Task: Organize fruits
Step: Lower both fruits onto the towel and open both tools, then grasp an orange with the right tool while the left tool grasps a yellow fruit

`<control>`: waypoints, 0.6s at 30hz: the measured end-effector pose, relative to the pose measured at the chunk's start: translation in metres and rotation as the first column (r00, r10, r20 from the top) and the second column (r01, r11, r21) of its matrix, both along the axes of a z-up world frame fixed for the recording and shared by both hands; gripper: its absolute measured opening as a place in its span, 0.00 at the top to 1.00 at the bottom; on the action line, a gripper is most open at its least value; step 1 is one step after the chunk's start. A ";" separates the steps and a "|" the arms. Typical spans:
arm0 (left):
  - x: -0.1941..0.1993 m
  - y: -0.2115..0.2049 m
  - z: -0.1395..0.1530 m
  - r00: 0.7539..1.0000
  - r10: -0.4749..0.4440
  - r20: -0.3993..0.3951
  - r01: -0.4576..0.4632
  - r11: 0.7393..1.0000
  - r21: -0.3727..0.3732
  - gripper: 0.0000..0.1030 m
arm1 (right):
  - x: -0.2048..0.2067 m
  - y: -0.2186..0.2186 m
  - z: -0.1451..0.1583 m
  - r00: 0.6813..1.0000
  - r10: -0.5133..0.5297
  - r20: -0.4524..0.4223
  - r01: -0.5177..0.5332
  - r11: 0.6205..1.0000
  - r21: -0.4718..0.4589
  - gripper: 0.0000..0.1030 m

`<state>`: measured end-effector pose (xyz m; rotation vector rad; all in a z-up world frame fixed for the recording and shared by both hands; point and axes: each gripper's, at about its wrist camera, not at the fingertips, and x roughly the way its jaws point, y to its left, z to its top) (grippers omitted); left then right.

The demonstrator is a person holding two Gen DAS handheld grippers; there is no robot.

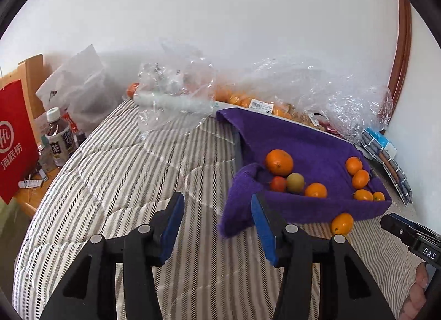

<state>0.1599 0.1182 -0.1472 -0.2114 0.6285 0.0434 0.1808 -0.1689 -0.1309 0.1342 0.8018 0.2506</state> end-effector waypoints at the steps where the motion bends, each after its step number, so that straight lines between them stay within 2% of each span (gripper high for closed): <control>1: -0.002 0.002 0.000 1.000 0.010 0.000 -0.010 1.000 0.005 0.53 | 0.001 0.006 -0.002 1.000 0.019 -0.014 -0.019 1.000 0.013 0.55; 9: 0.003 0.004 -0.008 0.999 0.017 -0.045 -0.016 1.000 0.019 0.53 | 0.017 0.052 -0.016 0.996 0.091 -0.021 -0.092 0.996 -0.013 0.56; 14: 0.006 0.005 -0.010 0.998 0.014 -0.064 -0.013 1.000 0.012 0.53 | 0.036 0.059 -0.029 0.989 0.113 -0.095 -0.114 0.993 0.000 0.56; 18: 0.008 0.005 -0.012 0.997 0.007 -0.077 -0.007 1.000 0.006 0.53 | 0.038 0.064 -0.033 0.988 0.124 -0.094 -0.126 0.992 -0.018 0.63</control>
